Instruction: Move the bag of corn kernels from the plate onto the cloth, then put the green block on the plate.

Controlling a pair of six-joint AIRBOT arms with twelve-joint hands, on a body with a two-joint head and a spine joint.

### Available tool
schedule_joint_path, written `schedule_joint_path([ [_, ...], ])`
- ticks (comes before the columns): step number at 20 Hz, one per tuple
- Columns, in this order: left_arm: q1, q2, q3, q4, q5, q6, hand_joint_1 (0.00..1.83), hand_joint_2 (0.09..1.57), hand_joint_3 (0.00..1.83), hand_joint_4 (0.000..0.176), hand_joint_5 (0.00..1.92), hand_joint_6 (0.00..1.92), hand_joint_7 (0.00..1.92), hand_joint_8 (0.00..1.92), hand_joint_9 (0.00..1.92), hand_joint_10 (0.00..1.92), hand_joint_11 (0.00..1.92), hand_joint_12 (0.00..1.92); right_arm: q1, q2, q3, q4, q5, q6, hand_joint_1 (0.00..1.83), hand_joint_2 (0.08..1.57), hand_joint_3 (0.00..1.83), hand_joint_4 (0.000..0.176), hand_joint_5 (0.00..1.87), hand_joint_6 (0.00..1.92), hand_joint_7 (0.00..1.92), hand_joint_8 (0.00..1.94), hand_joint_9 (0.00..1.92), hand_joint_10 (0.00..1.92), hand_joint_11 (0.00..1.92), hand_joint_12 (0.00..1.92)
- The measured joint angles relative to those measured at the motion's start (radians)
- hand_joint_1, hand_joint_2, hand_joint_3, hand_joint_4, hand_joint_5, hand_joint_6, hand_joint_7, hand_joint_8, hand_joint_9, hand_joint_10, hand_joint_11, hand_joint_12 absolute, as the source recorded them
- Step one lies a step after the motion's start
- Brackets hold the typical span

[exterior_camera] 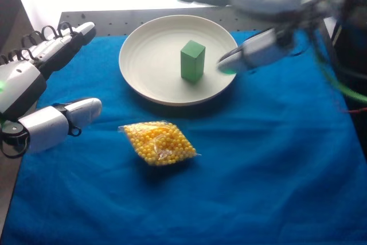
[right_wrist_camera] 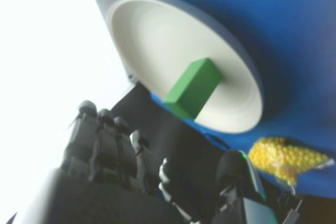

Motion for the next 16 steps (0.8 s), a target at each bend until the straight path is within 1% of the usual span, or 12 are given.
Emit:
schedule_joint_path([
  [1, 0.001, 0.005, -0.005, 0.003, -0.002, -0.002, 0.52, 1.29, 0.0, 0.102, 0.0, 0.0, 0.0, 0.0, 0.0, 0.0, 0.0, 0.01, 0.0, 0.053, -0.047, 0.015, 0.043, -0.001, 0.77, 1.02, 0.0, 0.071, 0.0, 0.0, 0.0, 0.0, 0.0, 0.0, 0.0, 0.0],
  [2, 0.001, 0.006, -0.005, 0.009, -0.005, -0.001, 0.52, 1.29, 0.0, 0.102, 0.0, 0.0, 0.0, 0.0, 0.0, 0.0, 0.0, 0.01, -0.001, 0.078, -0.072, 0.019, 0.061, -0.001, 0.77, 1.02, 0.0, 0.071, 0.0, 0.0, 0.0, 0.0, 0.0, 0.0, 0.0, 0.0],
  [3, 0.001, 0.006, -0.006, 0.011, -0.014, -0.002, 0.53, 1.28, 0.0, 0.12, 0.0, 0.0, 0.0, 0.0, 0.0, 0.0, 0.0, 0.0, -0.001, 0.122, -0.113, 0.018, 0.1, -0.001, 0.66, 1.07, 0.02, 0.076, 0.0, 0.0, 0.0, 0.0, 0.0, 0.0, 0.0, 0.0],
  [4, 0.002, 0.011, -0.008, 0.009, -0.015, -0.002, 0.53, 1.28, 0.0, 0.12, 0.0, 0.0, 0.0, 0.0, 0.0, 0.0, 0.0, 0.0, -0.001, 0.152, -0.137, 0.017, 0.132, 0.0, 0.66, 1.07, 0.02, 0.076, 0.0, 0.0, 0.0, 0.0, 0.0, 0.0, 0.0, 0.0],
  [6, 0.009, 0.031, -0.016, 0.0, -0.029, -0.001, 0.49, 1.29, 0.0, 0.126, 0.0, 0.0, 0.0, 0.0, 0.0, 0.0, 0.0, 0.0, -0.032, 0.225, -0.186, 0.032, 0.222, -0.001, 0.43, 1.22, 0.03, 0.169, 0.0, 0.0, 0.0, 0.0, 0.0, 0.0, 0.0, 0.0],
  [7, 0.013, 0.039, -0.019, 0.0, -0.041, -0.001, 0.49, 1.29, 0.0, 0.123, 0.0, 0.0, 0.0, 0.0, 0.0, 0.0, 0.0, 0.0, -0.077, 0.249, -0.2, 0.058, 0.272, 0.0, 0.48, 1.25, 0.03, 0.175, 0.0, 0.0, 0.0, 0.0, 0.0, 0.0, 0.0, 0.0],
  [10, 0.021, 0.057, -0.026, 0.002, -0.079, 0.0, 0.54, 1.27, 0.0, 0.124, 0.01, 0.0, 0.0, 0.0, 0.0, 0.0, 0.0, 0.0, -0.211, 0.312, -0.238, 0.108, 0.347, -0.002, 0.44, 1.28, 0.03, 0.17, 0.0, 0.0, 0.0, 0.0, 0.0, 0.0, 0.0, 0.0],
  [11, 0.021, 0.066, -0.031, 0.009, -0.088, 0.0, 0.5, 1.27, 0.0, 0.119, 0.01, 0.0, 0.0, 0.0, 0.0, 0.0, 0.0, 0.0, -0.241, 0.336, -0.252, 0.14, 0.376, -0.003, 0.38, 1.28, 0.02, 0.143, 0.0, 0.0, 0.0, 0.0, 0.0, 0.0, 0.0, 0.0],
  [12, 0.021, 0.076, -0.034, 0.021, -0.102, -0.001, 0.47, 1.27, 0.0, 0.13, 0.0, 0.0, 0.0, 0.0, 0.0, 0.0, 0.0, 0.0, -0.265, 0.362, -0.265, 0.171, 0.42, -0.004, 0.36, 1.29, 0.02, 0.129, 0.0, 0.0, 0.0, 0.0, 0.0, 0.0, 0.0, 0.0],
  [13, 0.021, 0.088, -0.042, 0.023, -0.118, 0.0, 0.45, 1.27, 0.0, 0.138, 0.0, 0.0, 0.0, 0.0, 0.0, 0.0, 0.0, 0.0, -0.291, 0.39, -0.279, 0.197, 0.468, -0.015, 0.3, 1.26, 0.0, 0.142, 0.0, 0.0, 0.0, 0.0, 0.0, 0.0, 0.0, 0.0],
  [15, 0.022, 0.118, -0.057, 0.026, -0.157, 0.019, 0.41, 1.25, 0.0, 0.172, 0.0, 0.0, 0.0, 0.0, 0.0, 0.0, 0.0, 0.0, -0.339, 0.455, -0.328, 0.264, 0.539, -0.087, 0.29, 1.26, 0.0, 0.131, 0.0, 0.0, 0.0, 0.0, 0.0, 0.0, 0.0, 0.0],
  [16, 0.022, 0.13, -0.06, 0.035, -0.177, 0.025, 0.38, 1.25, 0.0, 0.175, 0.0, 0.0, 0.0, 0.0, 0.0, 0.0, 0.0, 0.0, -0.356, 0.481, -0.346, 0.29, 0.571, -0.118, 0.26, 1.24, 0.0, 0.136, 0.0, 0.0, 0.0, 0.0, 0.0, 0.0, 0.0, 0.0],
])
